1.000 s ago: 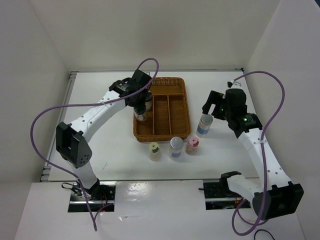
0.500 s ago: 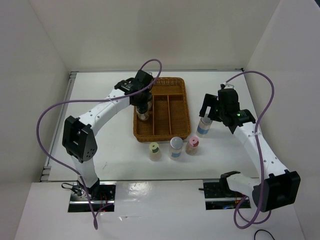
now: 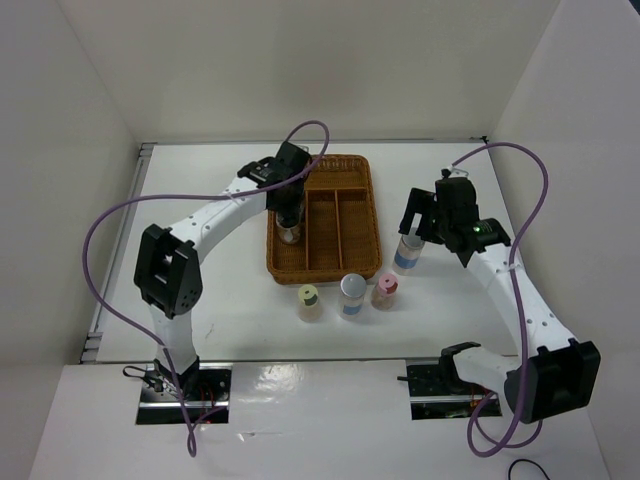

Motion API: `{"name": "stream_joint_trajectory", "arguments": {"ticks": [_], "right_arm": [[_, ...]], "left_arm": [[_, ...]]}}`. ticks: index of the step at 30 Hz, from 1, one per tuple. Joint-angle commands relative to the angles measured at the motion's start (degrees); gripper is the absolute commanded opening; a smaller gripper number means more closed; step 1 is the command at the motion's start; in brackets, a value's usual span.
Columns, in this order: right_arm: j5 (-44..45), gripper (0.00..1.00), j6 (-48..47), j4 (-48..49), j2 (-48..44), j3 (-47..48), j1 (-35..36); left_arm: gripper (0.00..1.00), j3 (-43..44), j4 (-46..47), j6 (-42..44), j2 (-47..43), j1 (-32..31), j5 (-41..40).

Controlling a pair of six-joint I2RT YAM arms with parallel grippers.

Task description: Organize the condiment bottles

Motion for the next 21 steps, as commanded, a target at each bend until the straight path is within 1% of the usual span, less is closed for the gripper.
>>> {"name": "stream_joint_trajectory", "arguments": {"ticks": [1,2,3,4,7,8,11,13,15,16,17,21], "right_arm": [[0.86,0.98,0.09,-0.34,0.42,0.08,0.34],[0.34,0.98,0.09,-0.34,1.03,0.08,0.34],[0.33,0.98,0.70,-0.34,1.04,-0.44,0.34],[0.33,0.98,0.70,-0.34,1.82,-0.45,0.34],[0.33,0.98,0.70,-0.34,2.53,-0.45,0.34],[0.33,0.98,0.70,-0.34,3.14,-0.45,0.34],[0.86,0.98,0.70,-0.86,3.67,-0.45,0.87],[0.86,0.98,0.70,-0.86,3.67,-0.45,0.87],[1.39,0.98,1.23,-0.86,4.20,-0.45,0.87],[1.39,0.98,1.23,-0.86,4.20,-0.45,0.87],[1.39,0.98,1.23,-0.86,4.20,-0.45,0.87],[1.92,0.98,1.23,-0.86,5.51,-0.45,1.39]], "left_arm": [[0.41,2.35,2.19,0.62,1.37,0.13,0.87],[0.45,2.35,2.19,0.62,1.38,0.13,0.87],[0.53,2.35,2.19,0.62,1.38,0.13,0.87],[0.58,2.35,2.19,0.62,1.38,0.13,0.87],[0.78,2.35,1.58,0.62,0.33,0.13,0.87],[0.81,1.83,1.58,0.62,0.32,0.13,0.87],[0.89,1.21,1.05,0.00,-3.44,0.13,1.40],[0.89,1.21,-0.09,-0.53,-5.47,0.13,1.92],[0.93,0.68,-0.80,-0.53,-9.41,0.13,2.53],[0.94,-1.24,-0.80,-0.53,-10.91,0.13,2.54],[0.95,-2.30,-0.80,-1.13,-14.24,0.13,3.24],[0.99,-6.61,-0.09,-1.76,-21.11,0.65,3.77]]}}
